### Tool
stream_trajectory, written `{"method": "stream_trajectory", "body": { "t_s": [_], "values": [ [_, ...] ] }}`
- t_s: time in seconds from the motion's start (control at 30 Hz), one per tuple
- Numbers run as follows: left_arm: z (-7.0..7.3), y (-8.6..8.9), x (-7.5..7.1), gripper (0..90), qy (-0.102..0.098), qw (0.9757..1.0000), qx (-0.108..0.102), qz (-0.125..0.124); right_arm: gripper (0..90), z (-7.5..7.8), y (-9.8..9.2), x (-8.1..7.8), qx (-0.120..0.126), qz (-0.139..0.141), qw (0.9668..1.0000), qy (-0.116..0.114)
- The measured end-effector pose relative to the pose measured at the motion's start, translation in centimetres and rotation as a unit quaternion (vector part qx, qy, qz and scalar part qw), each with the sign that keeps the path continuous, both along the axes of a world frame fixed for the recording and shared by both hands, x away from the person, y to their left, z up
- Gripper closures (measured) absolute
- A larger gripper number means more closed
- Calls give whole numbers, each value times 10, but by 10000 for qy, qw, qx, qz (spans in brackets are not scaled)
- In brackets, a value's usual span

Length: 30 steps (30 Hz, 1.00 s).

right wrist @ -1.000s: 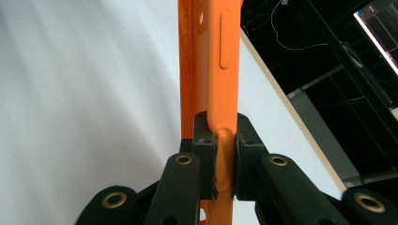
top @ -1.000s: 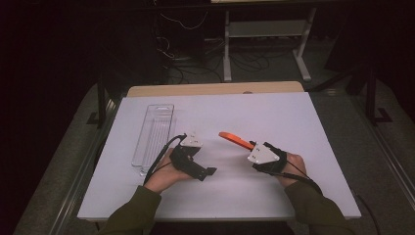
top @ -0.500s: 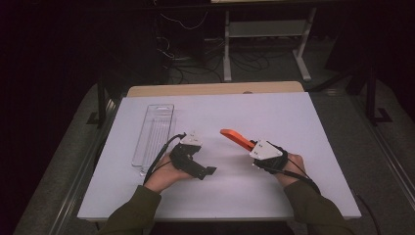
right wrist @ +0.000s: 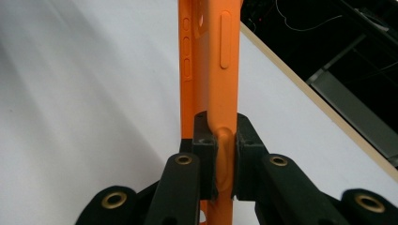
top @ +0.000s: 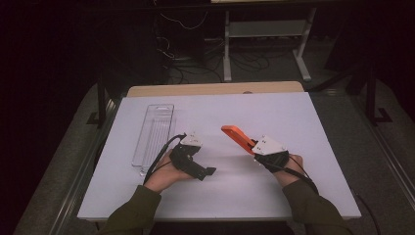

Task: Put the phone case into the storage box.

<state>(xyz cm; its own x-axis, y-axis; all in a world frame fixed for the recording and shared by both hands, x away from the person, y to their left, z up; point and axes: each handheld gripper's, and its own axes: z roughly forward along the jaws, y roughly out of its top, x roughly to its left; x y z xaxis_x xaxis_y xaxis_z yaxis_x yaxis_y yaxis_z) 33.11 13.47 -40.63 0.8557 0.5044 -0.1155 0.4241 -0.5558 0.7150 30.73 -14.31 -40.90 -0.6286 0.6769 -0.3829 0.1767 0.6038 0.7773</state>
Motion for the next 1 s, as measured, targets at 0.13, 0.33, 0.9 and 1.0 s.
{"method": "stream_trajectory", "body": {
  "t_s": [0.13, 0.33, 0.9, 1.0],
  "values": [
    [0, 0, 0, 0, -23, 10000, -27, 30, 806, 2, -2, 2, 223, -28, 9997, 129],
    [1, 1, 0, 0, -45, 10000, 37, 34, 806, 2, -5, 4, 613, -101, 9972, 426],
    [1, 3, 1, 0, -16, 9999, 2, 113, 806, 1, -9, 9, 1525, -286, 9835, 935],
    [1, 3, 1, 0, 0, 9999, -48, 153, 806, 1, -10, 10, 1694, -322, 9799, 999]
  ]
}}
